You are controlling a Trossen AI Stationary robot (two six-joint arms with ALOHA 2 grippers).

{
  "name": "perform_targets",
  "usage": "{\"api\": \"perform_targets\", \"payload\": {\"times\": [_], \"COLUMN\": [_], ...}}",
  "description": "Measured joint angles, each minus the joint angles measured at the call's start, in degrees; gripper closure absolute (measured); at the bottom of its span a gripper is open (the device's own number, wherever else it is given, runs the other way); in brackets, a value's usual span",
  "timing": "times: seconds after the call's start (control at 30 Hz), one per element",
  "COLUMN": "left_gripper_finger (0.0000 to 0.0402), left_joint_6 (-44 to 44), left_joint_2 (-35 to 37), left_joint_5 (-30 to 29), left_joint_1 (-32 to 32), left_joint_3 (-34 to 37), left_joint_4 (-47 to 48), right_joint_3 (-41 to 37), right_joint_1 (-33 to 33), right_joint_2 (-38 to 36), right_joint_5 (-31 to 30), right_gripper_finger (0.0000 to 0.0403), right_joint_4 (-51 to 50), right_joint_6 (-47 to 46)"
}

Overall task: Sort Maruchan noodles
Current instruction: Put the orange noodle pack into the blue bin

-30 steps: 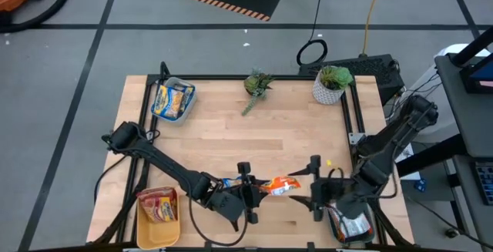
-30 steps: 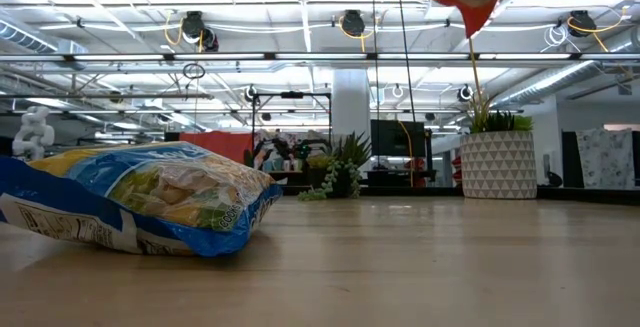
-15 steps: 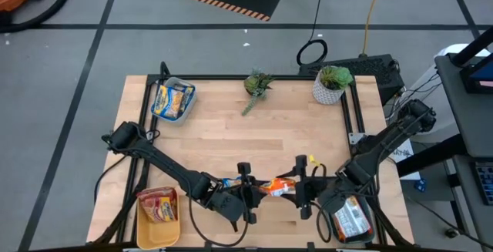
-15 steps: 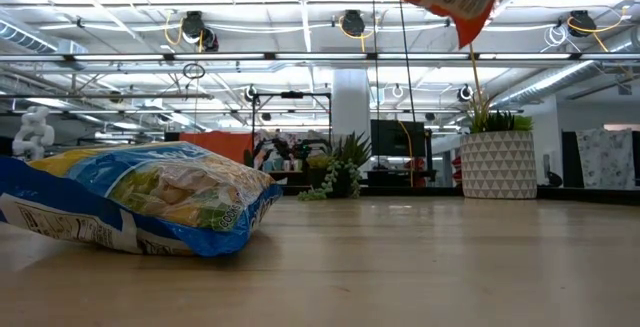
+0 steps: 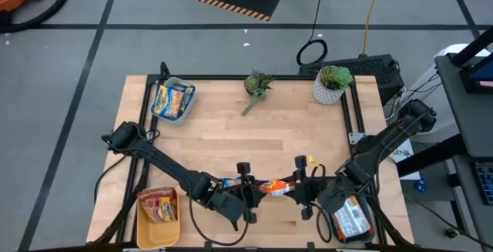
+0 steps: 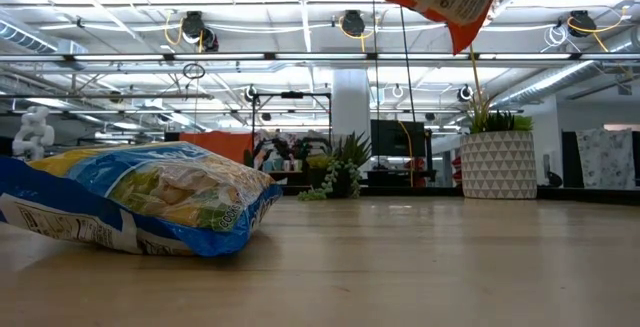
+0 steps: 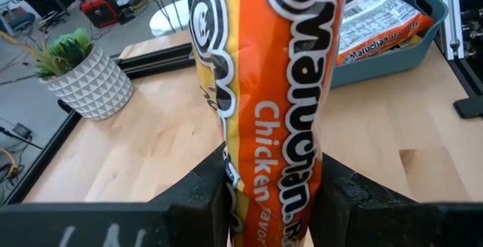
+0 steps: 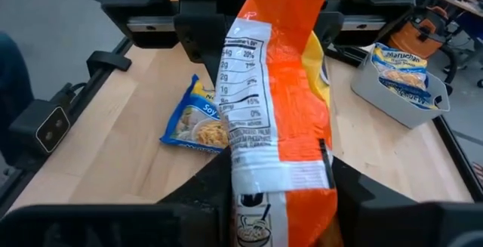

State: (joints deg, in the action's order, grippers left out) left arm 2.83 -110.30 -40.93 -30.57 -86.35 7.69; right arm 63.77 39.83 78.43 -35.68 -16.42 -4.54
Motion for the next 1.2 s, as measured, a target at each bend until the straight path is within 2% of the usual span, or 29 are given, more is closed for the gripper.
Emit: {"api": "perform_targets", "payload": {"times": [0.1, 0.23, 0.37, 0.5, 0.7, 0.83, 1.0, 1.2], "left_gripper_finger": [0.0257, 0.0195, 0.0124, 0.0084, 0.0076, 0.0076, 0.0076, 0.0076], "left_joint_6": [0.07, 0.31, 0.32, -1.22, -2.34, -1.78, -1.18, -1.12], "left_joint_2": [0.00, 0.05, 0.13, 0.66, 2.21, 2.72, 2.73, 2.73], "left_joint_5": [0.31, 0.36, 0.37, 0.11, -1.82, -2.88, -2.96, -3.10], "left_joint_1": [-0.10, -0.75, -1.73, -2.85, -3.98, -4.21, -4.09, -4.03], "left_joint_3": [0.00, 0.00, 0.00, -0.02, -0.13, -0.04, -0.07, -0.07], "left_joint_4": [-0.56, -2.60, -5.39, -8.12, -8.65, -8.48, -8.40, -8.27], "right_joint_3": [0.00, 0.04, 2.67, 6.32, 10.19, 10.75, 10.75, 10.75], "right_joint_1": [0.02, 0.63, 1.93, 4.89, 9.86, 13.80, 19.52, 26.37], "right_joint_2": [-0.20, -0.15, -0.16, -0.17, -0.17, -0.27, -0.34, -2.38], "right_joint_5": [0.01, 0.17, 0.00, 0.32, 9.90, 15.44, 18.33, 16.66], "right_gripper_finger": [0.0279, 0.0275, 0.0285, 0.0284, 0.0282, 0.0282, 0.0282, 0.0282], "right_joint_4": [-0.22, -1.68, -9.73, -20.90, -36.57, -41.42, -45.70, -54.40], "right_joint_6": [-0.60, -1.03, -5.26, -13.74, -29.80, -38.47, -46.20, -57.57]}}
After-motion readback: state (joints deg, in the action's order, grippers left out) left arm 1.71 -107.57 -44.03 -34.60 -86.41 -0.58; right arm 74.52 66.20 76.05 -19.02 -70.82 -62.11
